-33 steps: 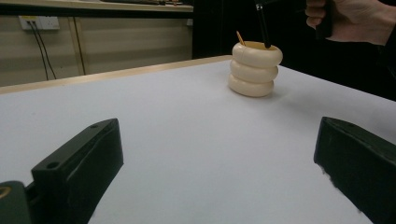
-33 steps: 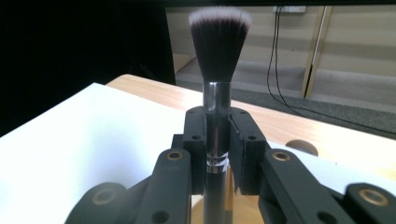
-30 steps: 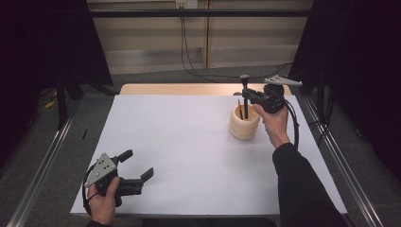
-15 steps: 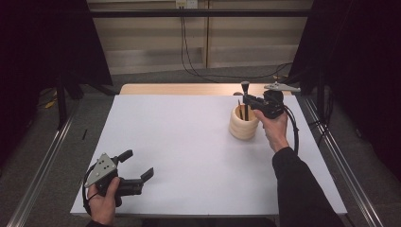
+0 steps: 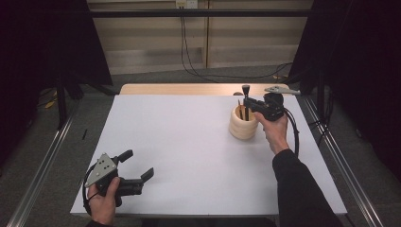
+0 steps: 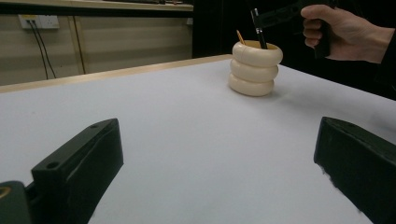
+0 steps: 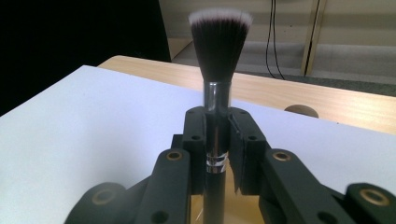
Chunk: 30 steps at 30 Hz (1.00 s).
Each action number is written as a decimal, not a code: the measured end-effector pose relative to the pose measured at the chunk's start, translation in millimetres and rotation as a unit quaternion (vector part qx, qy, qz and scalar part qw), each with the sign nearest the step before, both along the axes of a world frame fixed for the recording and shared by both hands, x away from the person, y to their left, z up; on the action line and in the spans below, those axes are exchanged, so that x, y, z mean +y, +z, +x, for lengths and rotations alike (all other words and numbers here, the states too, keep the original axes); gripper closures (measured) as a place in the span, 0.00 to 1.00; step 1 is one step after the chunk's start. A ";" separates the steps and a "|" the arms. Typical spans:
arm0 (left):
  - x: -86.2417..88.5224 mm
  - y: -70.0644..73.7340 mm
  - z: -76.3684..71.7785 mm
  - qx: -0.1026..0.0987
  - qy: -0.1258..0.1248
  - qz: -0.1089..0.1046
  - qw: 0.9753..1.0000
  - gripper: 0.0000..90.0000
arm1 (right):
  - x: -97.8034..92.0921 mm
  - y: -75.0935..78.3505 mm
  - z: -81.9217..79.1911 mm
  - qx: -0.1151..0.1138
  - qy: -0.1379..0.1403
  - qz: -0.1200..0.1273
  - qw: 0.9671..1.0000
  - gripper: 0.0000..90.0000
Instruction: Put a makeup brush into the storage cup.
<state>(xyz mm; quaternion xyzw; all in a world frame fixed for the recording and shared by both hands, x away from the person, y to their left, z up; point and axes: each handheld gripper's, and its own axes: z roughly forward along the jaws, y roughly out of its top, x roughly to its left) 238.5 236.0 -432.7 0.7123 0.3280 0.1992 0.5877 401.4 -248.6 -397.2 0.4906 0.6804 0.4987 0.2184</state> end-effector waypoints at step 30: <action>-0.1 0.0 0.3 0.000 0.000 0.000 1.000 0.02 | 2.7 1.8 -3.7 -0.024 -0.013 0.012 1.000 0.12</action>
